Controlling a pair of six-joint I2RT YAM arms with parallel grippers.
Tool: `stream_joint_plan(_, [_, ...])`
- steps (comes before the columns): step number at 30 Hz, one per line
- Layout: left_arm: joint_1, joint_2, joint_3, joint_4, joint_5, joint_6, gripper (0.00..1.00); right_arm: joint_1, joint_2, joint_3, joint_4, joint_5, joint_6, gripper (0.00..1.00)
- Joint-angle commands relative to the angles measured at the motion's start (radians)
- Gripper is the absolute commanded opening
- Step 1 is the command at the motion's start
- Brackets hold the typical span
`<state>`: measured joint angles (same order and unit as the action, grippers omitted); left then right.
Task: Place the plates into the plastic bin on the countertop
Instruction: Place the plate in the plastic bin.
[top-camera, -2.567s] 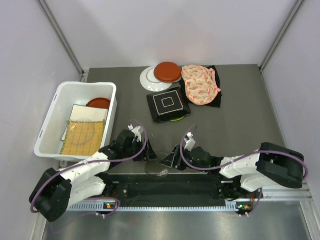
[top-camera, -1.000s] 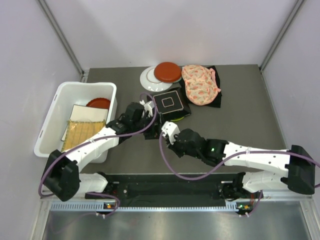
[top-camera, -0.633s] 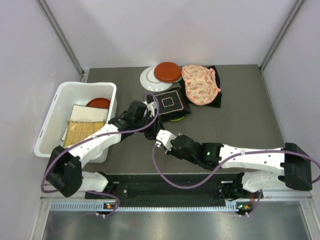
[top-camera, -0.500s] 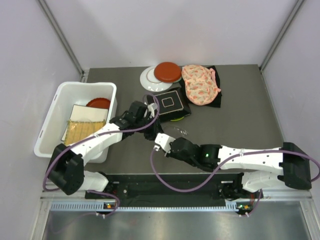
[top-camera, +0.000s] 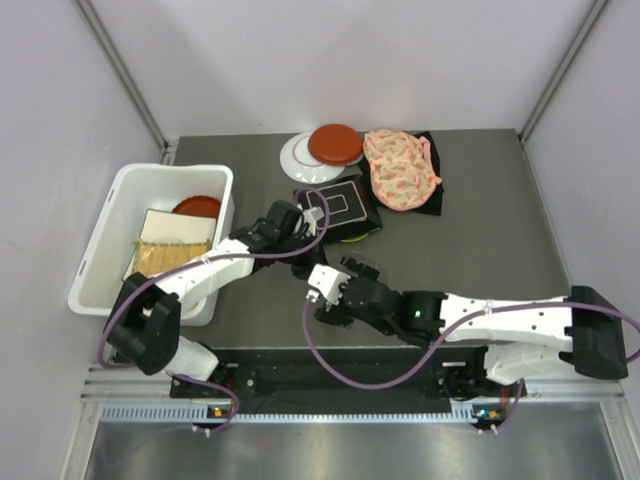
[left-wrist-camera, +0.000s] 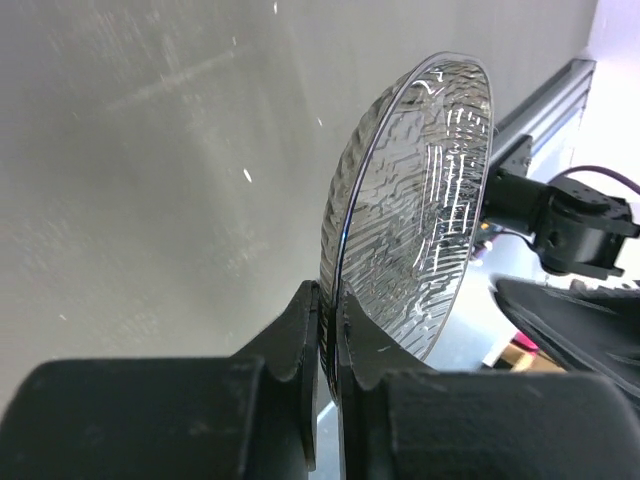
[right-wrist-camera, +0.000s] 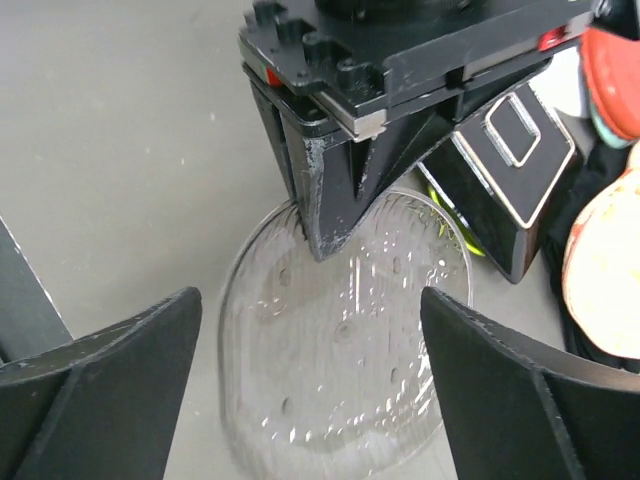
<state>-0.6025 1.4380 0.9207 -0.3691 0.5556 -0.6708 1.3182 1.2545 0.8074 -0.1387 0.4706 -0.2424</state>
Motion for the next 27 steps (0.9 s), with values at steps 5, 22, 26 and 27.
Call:
stream_joint_plan(5, [0.098, 0.015, 0.124, 0.029, -0.049, 0.111, 0.0, -0.086, -0.164, 0.042, 0.03, -0.012, 0.198, 0.92])
stream_joint_plan(22, [0.564, -0.169, 0.296, 0.035, -0.307, 0.214, 0.0, -0.983, -0.4, -0.137, 0.094, -0.542, 0.733, 0.93])
stream_joint_plan(26, [0.795, -0.159, 0.336, 0.006, -0.238, 0.218, 0.0, -1.093, -0.402, -0.139, 0.131, -0.616, 0.807, 0.93])
stream_joint_plan(27, [0.832, -0.154, 0.342, 0.006, -0.215, 0.214, 0.0, -1.097, -0.402, -0.142, 0.131, -0.612, 0.816, 0.93])
